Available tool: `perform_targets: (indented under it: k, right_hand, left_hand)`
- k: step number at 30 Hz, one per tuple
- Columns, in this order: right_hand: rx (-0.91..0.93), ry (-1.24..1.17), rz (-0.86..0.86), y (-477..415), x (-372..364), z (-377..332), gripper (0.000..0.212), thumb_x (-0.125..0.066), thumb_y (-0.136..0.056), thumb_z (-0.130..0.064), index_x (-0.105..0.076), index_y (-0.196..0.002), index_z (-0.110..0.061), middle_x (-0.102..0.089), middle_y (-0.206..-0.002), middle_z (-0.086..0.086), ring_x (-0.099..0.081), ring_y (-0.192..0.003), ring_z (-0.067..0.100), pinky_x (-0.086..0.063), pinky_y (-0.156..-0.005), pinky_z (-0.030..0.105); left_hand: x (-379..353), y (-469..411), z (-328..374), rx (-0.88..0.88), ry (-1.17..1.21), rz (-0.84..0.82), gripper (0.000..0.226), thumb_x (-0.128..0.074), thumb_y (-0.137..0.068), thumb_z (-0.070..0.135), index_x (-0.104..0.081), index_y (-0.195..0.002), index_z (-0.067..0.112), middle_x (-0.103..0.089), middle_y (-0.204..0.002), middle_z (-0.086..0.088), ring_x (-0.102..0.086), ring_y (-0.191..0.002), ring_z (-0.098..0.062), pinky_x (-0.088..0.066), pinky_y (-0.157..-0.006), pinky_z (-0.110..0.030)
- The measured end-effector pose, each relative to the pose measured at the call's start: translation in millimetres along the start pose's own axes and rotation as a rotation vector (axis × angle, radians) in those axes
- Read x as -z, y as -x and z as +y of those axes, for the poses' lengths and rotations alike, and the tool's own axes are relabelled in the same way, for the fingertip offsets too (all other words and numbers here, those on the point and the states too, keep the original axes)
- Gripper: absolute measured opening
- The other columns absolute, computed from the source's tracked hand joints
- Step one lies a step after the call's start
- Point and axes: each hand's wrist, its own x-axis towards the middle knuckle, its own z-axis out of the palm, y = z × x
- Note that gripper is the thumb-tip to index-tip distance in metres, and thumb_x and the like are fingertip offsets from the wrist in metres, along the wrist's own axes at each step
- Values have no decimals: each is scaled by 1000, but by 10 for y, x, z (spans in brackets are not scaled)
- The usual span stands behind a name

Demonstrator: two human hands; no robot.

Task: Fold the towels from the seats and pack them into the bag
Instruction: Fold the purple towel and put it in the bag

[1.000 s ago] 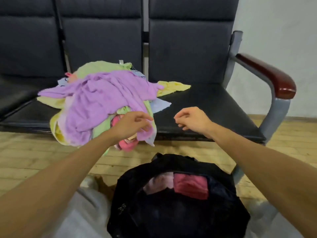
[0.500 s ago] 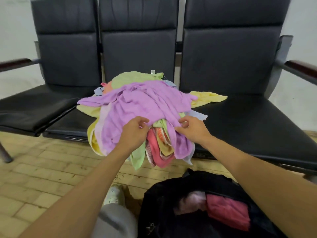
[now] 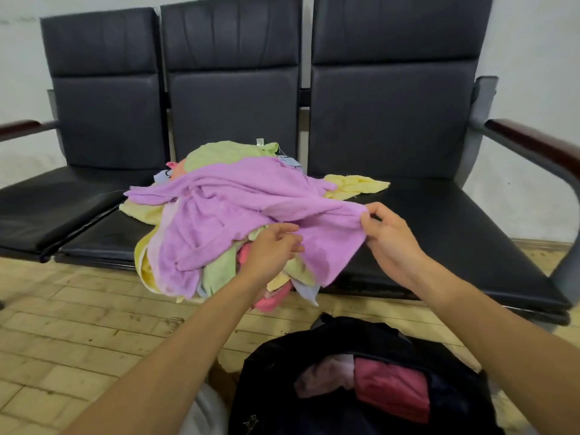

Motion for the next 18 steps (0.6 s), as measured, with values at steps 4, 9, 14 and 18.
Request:
perform_targets:
  k: [4,9,14,18]
  right_hand:
    - [-82,-127,-42,187,250,21,20,-42,-104,-11,-62,-104,-6,-68,-99,10,-65,-87,17,-51,-78,33]
    - [-57,270,-79,218,318,53,23,-44,-100,-12,-62,-93,0,-60,-89,13,-52,-84,20,-37,-76,35]
    - [-25,413,-222,357,440,-39,28,-49,-97,-17,-54,-77,3,-51,-75,11,-48,-71,19,-39,-68,33]
    - [-111,555,-439,426,486,-20,30,-63,-90,-27,-58,-69,-7,-52,-60,18,-47,-55,21,-39,-54,33]
  left_hand:
    - [-308,101,48,30,107,6,11,-52,-95,8,-60,-98,16,-67,-104,-8,-66,-99,-21,-51,-88,-32]
    - [-388,132,-37,129,326,63,18,-50,-94,10,-60,-107,6,-64,-94,-4,-64,-88,-20,-55,-81,-34]
    - [-210,171,-148,220,499,81,10,-49,-94,17,-53,-88,10,-56,-69,-1,-53,-64,-14,-43,-62,-27]
    - [-99,110,-161,316,526,166,11,-58,-89,26,-54,-97,20,-56,-76,2,-52,-68,-14,-44,-64,-28]
